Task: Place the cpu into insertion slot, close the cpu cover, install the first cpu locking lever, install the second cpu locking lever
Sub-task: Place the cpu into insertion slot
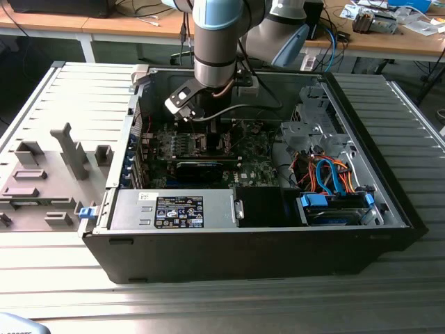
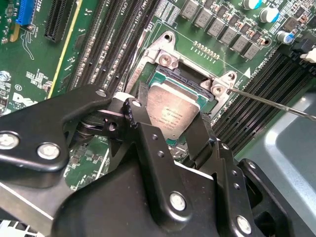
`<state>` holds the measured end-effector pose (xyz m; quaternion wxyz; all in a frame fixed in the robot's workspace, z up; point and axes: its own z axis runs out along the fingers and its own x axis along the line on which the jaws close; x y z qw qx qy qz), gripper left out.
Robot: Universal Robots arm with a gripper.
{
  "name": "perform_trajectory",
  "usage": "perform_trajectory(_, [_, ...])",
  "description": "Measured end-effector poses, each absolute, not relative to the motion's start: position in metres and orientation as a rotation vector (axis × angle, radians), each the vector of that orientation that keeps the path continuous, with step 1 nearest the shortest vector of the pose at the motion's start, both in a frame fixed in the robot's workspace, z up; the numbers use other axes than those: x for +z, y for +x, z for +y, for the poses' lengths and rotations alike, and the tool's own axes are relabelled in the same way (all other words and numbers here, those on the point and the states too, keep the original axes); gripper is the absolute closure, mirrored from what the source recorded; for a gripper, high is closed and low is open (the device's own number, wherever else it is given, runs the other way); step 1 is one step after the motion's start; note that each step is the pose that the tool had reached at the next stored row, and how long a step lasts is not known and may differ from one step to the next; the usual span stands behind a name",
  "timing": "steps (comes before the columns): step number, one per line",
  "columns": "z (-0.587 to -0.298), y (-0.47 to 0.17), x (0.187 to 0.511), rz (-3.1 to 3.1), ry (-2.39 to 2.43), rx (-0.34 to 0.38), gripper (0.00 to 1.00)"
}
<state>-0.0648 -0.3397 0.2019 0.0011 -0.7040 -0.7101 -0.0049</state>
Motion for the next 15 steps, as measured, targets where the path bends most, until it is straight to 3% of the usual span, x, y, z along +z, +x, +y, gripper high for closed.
perform_trajectory(15, [-0.339,-0.0659,0.2002,-2.229,-2.21,-0.015,0.45])
